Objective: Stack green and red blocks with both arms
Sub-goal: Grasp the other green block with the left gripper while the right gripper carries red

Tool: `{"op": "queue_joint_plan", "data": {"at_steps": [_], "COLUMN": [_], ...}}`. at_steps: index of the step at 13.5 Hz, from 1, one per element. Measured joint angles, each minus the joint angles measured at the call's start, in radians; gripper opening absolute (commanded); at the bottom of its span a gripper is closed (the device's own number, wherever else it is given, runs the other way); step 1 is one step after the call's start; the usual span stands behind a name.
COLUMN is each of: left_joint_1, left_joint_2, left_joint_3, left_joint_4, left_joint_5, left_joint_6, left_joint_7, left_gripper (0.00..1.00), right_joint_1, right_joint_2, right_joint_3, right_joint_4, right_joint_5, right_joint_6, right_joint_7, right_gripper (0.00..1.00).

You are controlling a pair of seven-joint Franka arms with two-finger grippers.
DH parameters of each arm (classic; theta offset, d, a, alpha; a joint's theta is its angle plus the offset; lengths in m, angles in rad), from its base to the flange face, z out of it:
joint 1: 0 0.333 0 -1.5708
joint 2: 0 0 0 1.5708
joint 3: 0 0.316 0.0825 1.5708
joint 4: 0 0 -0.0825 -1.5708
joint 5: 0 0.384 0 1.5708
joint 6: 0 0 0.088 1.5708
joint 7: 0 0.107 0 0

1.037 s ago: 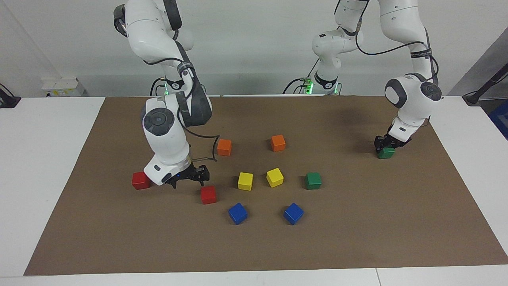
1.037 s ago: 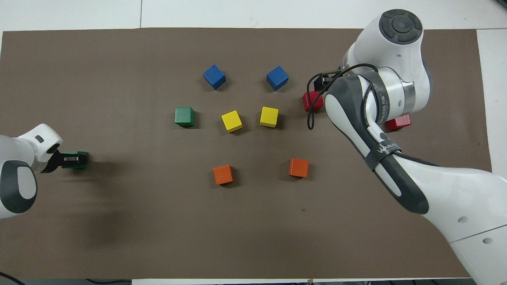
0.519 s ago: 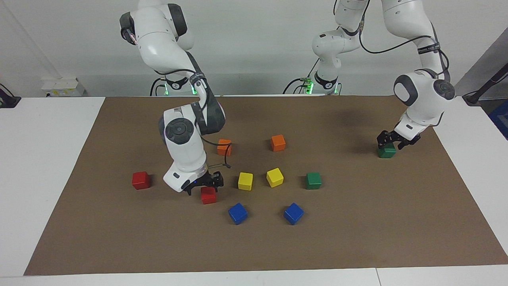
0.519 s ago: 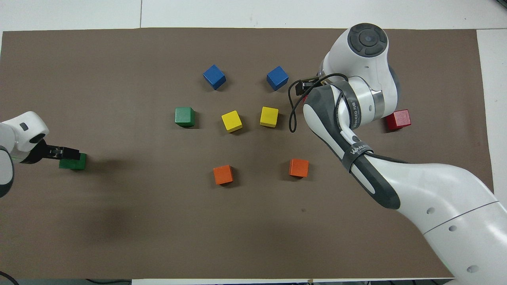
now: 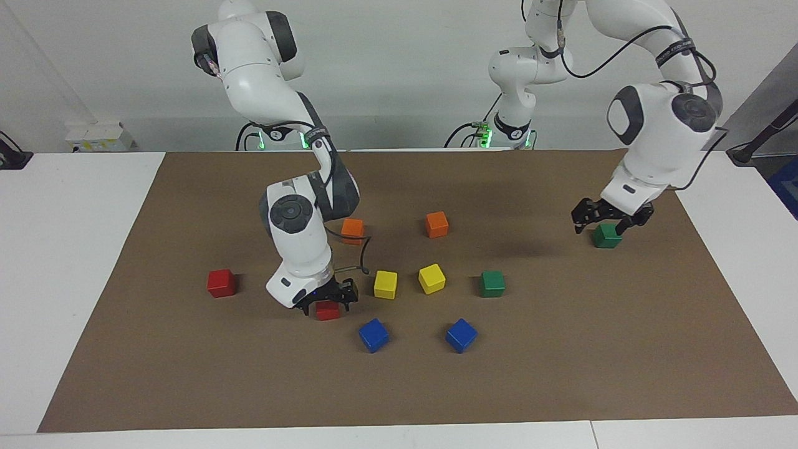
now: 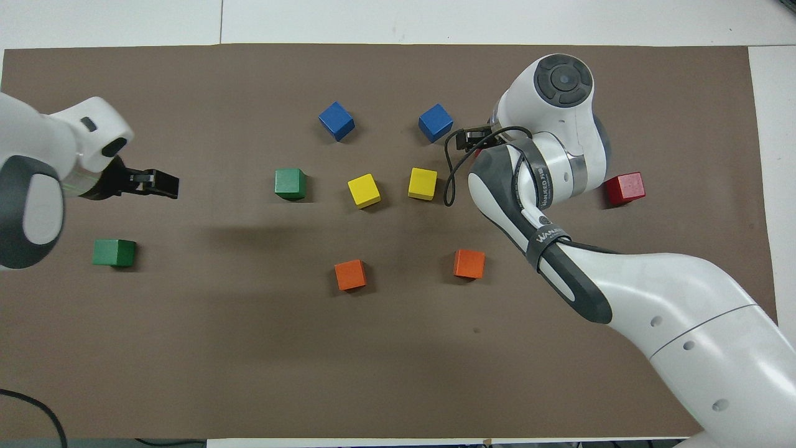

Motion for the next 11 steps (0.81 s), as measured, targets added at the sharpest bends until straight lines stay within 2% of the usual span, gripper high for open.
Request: {"op": "queue_joint_plan", "data": {"at_steps": [1,2,5,7,11], "left_joint_1": [-0.046,-0.088,-0.156,-0.185,-0.228], "left_joint_2": [0.020,0.047,0.122,0.172,0.250], "left_joint_3": [-0.002,-0.002,-0.002,-0.002,-0.001], "left_joint_4": [0.007,0.016,0.033,0.038,0.056], "left_joint_5": [-0.011,-0.024,-0.034,-0.043,-0.045], "left_joint_6": [0.023,0.053,0.139,0.199,0.259], "left_joint_7": [-0.047,-0.087,-0.152,-0.174,-0.193], "left_gripper": [1.00,1.00,1.00,1.00,1.00], "right_joint_1": [0.001,0.001,-0.002,-0.016,-0.149], "right_joint_2": [0.000,0.000,-0.004,-0.029,-0.161], "right_joint_3": [0.000,0.000,-0.003,-0.009,-0.014], "right_joint_4": [-0.016,-0.029,-0.034,-0.013,0.022], "right_joint_5": [0.000,0.000,-0.001,-0.003,-0.002], "right_joint_6": [0.019,0.030,0.006,-0.078,-0.253], "right_joint_7": [0.004,0.004,0.004,-0.015,-0.194], "right_gripper": [0.14,0.00,0.00,0.00,0.00]}}
